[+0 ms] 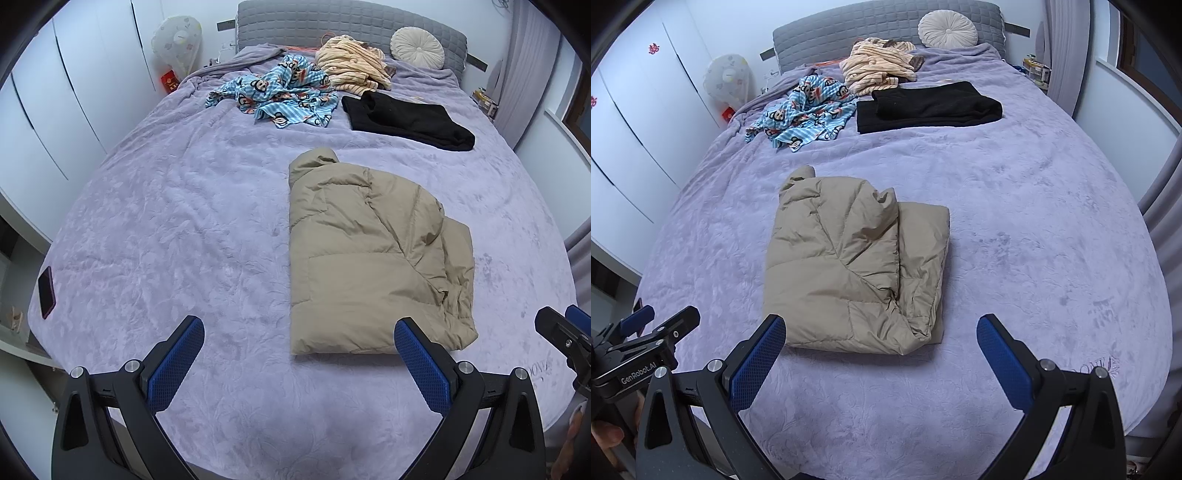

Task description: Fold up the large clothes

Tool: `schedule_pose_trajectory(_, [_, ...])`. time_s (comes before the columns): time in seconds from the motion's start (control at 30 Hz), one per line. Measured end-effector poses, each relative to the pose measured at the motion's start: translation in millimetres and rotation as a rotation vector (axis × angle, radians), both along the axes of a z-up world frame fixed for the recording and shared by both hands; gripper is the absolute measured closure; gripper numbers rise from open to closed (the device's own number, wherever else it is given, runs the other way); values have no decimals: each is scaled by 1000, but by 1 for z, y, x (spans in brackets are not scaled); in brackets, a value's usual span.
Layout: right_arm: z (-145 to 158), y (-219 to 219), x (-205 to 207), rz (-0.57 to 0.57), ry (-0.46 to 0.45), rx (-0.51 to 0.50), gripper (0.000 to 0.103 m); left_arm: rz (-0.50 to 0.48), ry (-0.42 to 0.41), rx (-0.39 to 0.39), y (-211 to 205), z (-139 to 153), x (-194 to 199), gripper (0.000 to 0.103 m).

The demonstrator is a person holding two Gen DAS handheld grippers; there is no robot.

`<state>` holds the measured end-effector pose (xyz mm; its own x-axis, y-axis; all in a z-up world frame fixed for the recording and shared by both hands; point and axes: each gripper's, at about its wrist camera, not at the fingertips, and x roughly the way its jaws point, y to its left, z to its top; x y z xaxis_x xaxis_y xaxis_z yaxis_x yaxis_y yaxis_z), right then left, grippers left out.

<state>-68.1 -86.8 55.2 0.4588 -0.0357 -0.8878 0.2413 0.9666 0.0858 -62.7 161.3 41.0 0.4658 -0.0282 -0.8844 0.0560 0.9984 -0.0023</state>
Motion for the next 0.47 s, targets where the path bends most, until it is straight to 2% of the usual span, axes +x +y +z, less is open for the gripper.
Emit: schedule_pose_trajectory(0.47, [1, 4, 0, -8, 4, 2, 0, 12, -25, 9, -7, 0, -6, 0])
